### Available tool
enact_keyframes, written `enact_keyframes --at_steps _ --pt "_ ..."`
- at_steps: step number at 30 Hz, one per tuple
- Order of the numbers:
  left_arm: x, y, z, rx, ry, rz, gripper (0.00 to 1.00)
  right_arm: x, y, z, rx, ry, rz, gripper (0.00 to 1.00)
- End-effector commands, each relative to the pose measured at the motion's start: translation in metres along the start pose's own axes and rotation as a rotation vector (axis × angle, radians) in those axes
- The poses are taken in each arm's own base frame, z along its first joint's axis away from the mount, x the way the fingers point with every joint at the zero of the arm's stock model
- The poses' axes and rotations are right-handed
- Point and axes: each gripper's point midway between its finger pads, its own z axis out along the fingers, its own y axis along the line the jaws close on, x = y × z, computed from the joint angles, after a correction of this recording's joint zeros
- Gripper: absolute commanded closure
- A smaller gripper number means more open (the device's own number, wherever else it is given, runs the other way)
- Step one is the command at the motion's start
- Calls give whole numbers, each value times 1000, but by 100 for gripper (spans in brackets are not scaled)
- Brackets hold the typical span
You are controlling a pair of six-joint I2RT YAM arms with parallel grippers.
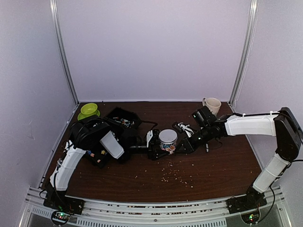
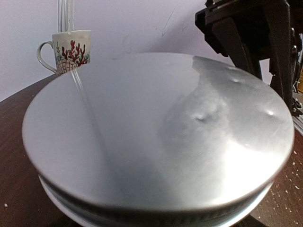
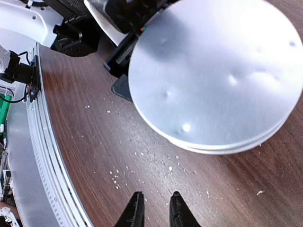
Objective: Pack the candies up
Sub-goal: Screw the box lid onto the packing bottle.
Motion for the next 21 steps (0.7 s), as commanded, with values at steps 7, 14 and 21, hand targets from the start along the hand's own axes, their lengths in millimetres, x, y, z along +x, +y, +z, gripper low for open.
enact_keyframes --at_steps 7,14,21 --pt "44 5 -7 -25 103 -141 28 -27 3 -55 183 -51 -184 43" --pt "47 -8 -1 12 134 -102 28 -54 4 -65 234 -30 -553 4" --pt "46 -19 2 55 142 -78 28 -54 7 -56 132 101 -785 0"
